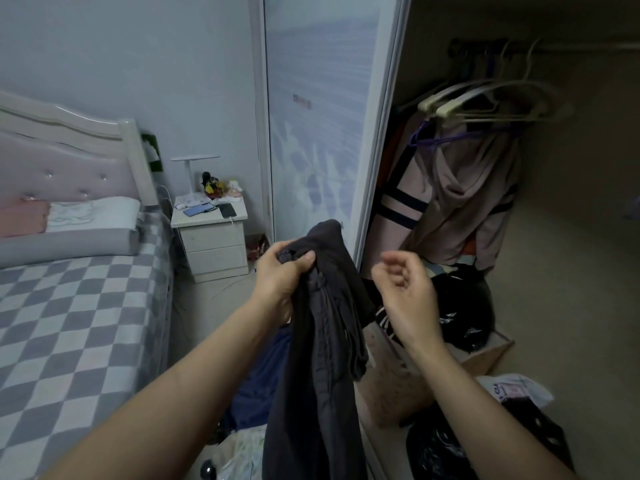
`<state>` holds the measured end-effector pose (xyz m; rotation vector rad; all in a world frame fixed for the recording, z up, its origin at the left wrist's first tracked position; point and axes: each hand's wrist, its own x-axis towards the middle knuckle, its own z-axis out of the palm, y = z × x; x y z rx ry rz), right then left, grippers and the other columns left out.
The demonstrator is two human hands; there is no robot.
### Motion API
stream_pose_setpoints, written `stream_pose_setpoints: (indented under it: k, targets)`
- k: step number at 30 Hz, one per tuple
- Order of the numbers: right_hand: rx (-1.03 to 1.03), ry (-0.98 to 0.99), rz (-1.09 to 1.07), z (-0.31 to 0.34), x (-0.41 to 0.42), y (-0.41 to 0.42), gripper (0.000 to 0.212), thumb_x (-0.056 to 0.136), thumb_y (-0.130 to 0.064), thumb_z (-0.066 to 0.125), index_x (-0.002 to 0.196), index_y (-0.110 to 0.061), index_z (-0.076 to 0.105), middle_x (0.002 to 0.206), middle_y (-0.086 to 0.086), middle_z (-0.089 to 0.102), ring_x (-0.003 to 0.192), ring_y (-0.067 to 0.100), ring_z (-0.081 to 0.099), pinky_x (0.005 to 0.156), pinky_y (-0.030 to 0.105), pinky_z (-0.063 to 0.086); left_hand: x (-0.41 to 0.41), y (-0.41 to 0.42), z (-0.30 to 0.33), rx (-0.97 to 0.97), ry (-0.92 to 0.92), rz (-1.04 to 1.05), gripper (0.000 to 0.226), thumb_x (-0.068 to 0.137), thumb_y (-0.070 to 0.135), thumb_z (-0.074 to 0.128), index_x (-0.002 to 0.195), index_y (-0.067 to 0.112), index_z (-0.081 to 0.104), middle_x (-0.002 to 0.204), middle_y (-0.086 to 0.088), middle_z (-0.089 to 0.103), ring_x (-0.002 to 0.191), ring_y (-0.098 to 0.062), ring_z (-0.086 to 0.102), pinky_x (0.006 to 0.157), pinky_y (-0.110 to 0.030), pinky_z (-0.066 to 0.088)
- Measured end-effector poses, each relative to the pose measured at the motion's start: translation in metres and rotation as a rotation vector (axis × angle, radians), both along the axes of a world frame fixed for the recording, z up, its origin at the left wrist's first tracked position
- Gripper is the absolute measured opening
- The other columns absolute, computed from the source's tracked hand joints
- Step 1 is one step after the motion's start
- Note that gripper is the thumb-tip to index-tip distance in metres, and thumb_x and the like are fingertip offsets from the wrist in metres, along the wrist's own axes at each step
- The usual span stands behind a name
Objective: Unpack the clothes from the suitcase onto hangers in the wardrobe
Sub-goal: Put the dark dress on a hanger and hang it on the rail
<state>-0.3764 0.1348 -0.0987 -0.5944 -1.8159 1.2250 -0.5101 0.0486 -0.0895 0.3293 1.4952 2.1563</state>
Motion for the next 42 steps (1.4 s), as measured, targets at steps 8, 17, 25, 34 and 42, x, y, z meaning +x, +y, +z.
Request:
stream_pose_setpoints:
  k: [8,17,25,34,42]
  targets:
    - [-0.202,-0.284,0.166,-0.023,-0.019,-0.015,0.049,0.082,-0.036,0.066,0.128,-0.029,0.051,0.090,-0.001,0.068,0.084,0.009,0.065,0.085,0.029,0.051,0.005,0.003,-0.004,-0.079,0.063,0.031,0.035,0.086,0.014,0.063,0.065,0.018,0.035,0.064,-0.005,0.043,0.057,-0.015,0.044,0.053,-0.026,0.037]
    - [-0.348,-0.022,0.274,0.016,-0.038,-0.001,0.017,0.079,0.008,0.064,0.089,-0.006,0.066,0.078,0.003,0.063,0.072,0.009,0.060,0.066,0.013,0.050,-0.001,-0.017,-0.003,-0.225,0.543,-0.277,0.031,0.094,0.011,0.048,0.064,0.013,0.041,0.062,-0.001,0.038,0.051,-0.001,0.034,0.049,-0.014,0.028]
    - [-0.047,0.074,0.170,0.027,-0.042,0.006,0.034,0.076,0.013,0.061,0.065,-0.019,0.066,0.070,-0.001,0.065,0.061,-0.003,0.059,0.065,0.013,0.047,-0.012,-0.025,-0.007,-0.663,1.102,-0.255,0.046,0.080,0.014,0.069,0.119,0.013,0.047,0.103,-0.001,0.052,0.096,-0.005,0.052,0.084,-0.020,0.038]
    - [-0.057,0.080,0.128,0.015,-0.035,-0.003,0.029,0.086,0.005,0.055,0.097,-0.020,0.060,0.095,0.005,0.061,0.080,0.002,0.059,0.076,0.015,0.048,-0.011,0.001,-0.004,-0.452,0.527,-0.080,0.011,0.072,0.002,0.047,0.075,0.002,0.058,0.071,-0.016,0.058,0.072,-0.021,0.055,0.066,-0.036,0.047]
    - [-0.574,-0.311,0.267,0.012,-0.022,-0.011,0.041,0.087,-0.048,0.054,0.120,-0.024,0.050,0.112,0.010,0.064,0.093,0.022,0.065,0.072,0.027,0.049,0.017,-0.003,0.007,-0.258,0.381,-0.179,0.026,0.082,-0.012,0.048,0.070,0.010,0.044,0.064,-0.006,0.047,0.058,-0.012,0.045,0.045,-0.013,0.036]
